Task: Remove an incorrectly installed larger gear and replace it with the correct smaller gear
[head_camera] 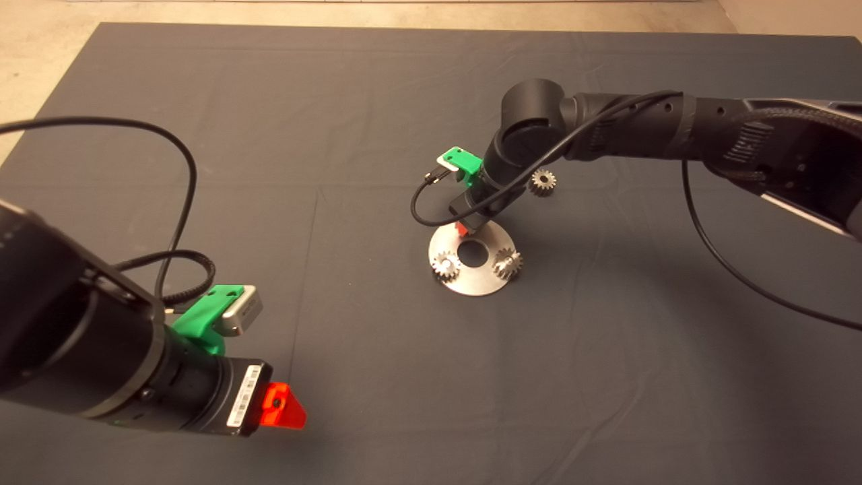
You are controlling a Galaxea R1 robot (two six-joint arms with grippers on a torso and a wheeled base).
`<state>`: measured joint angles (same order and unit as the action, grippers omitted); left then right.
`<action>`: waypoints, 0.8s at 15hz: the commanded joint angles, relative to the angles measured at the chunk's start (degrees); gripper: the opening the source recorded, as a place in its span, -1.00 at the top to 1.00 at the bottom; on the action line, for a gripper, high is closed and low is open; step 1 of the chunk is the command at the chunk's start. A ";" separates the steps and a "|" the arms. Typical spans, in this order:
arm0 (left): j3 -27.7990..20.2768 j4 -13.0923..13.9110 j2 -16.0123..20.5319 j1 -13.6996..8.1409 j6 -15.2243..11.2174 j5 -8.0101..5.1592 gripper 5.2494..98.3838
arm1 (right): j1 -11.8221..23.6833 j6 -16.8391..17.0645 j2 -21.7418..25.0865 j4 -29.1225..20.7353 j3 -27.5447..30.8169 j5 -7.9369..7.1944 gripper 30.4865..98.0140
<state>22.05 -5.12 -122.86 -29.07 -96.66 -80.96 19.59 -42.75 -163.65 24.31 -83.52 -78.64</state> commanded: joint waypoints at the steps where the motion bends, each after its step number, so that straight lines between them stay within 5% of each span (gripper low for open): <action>1: -0.80 0.90 0.20 -0.38 -0.11 -0.17 -0.98 | 2.83 -0.40 -0.05 1.18 1.18 0.42 0.54; 12: -0.62 0.81 0.11 -0.38 -0.11 -0.08 -0.98 | 6.87 -2.16 5.30 0.92 8.02 0.07 0.53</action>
<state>22.05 -5.12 -122.86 -29.06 -96.68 -80.96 23.78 -44.43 -159.34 24.25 -77.78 -78.55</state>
